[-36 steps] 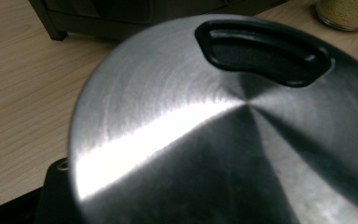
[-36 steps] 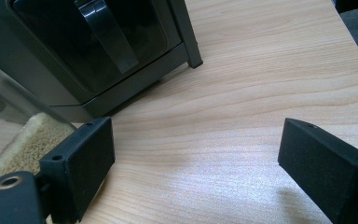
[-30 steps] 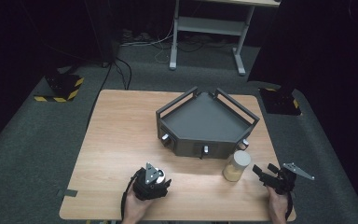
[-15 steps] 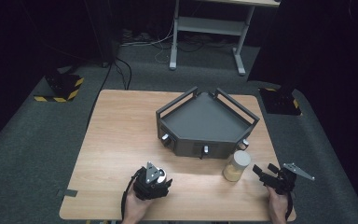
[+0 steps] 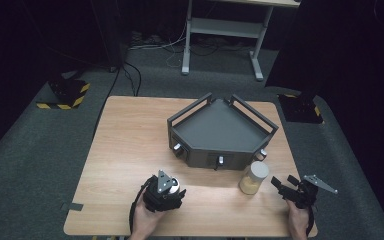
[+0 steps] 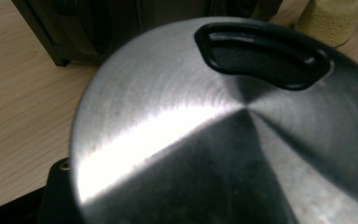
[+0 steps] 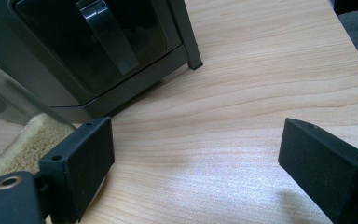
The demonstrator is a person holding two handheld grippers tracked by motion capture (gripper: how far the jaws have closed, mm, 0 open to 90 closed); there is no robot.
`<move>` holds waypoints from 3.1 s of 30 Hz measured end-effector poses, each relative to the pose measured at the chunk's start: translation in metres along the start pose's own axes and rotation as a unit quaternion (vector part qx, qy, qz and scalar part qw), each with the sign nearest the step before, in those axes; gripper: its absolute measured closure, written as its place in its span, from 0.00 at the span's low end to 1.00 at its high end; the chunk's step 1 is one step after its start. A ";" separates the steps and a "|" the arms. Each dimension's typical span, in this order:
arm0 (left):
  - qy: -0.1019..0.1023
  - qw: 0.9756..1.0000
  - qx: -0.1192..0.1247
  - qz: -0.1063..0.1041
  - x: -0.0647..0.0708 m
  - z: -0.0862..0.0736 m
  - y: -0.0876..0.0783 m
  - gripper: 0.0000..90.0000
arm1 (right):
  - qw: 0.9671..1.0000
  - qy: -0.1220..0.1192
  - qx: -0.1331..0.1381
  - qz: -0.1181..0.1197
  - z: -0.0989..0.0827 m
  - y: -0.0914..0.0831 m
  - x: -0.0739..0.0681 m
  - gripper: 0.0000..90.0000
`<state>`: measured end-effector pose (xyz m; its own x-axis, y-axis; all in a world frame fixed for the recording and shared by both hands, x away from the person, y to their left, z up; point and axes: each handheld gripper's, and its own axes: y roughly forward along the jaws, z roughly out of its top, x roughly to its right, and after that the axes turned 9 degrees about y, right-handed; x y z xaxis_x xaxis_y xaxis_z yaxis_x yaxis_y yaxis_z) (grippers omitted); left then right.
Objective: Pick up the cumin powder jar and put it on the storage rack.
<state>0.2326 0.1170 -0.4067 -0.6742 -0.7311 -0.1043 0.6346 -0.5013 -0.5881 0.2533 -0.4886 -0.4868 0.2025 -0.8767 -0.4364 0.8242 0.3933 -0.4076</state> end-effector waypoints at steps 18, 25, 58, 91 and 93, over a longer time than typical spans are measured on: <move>-0.015 0.999 0.017 -0.025 -0.008 0.024 -0.007 0.35 | 1.000 0.001 0.005 -0.009 -0.002 -0.001 -0.003 0.10; 0.013 0.999 0.003 -0.042 -0.020 0.044 -0.011 0.35 | 1.000 0.002 0.005 -0.008 -0.002 -0.001 -0.003 0.10; 0.031 0.997 0.011 -0.076 -0.047 0.110 -0.010 0.35 | 1.000 0.008 0.000 -0.007 0.000 0.000 -0.001 0.10; 0.032 0.996 0.028 -0.075 -0.067 0.167 0.013 0.35 | 1.000 0.010 0.007 0.000 -0.002 -0.001 0.002 0.10; 0.025 0.997 0.036 -0.069 -0.065 0.167 0.018 0.35 | 1.000 0.010 0.008 0.001 -0.002 -0.001 0.002 0.10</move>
<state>0.3510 0.0784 -0.2759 -0.7734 -0.6303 -0.0677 0.5592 -0.6281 -0.5410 0.2514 -0.4902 -0.4890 0.1930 -0.8704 -0.4529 0.8318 0.3900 -0.3950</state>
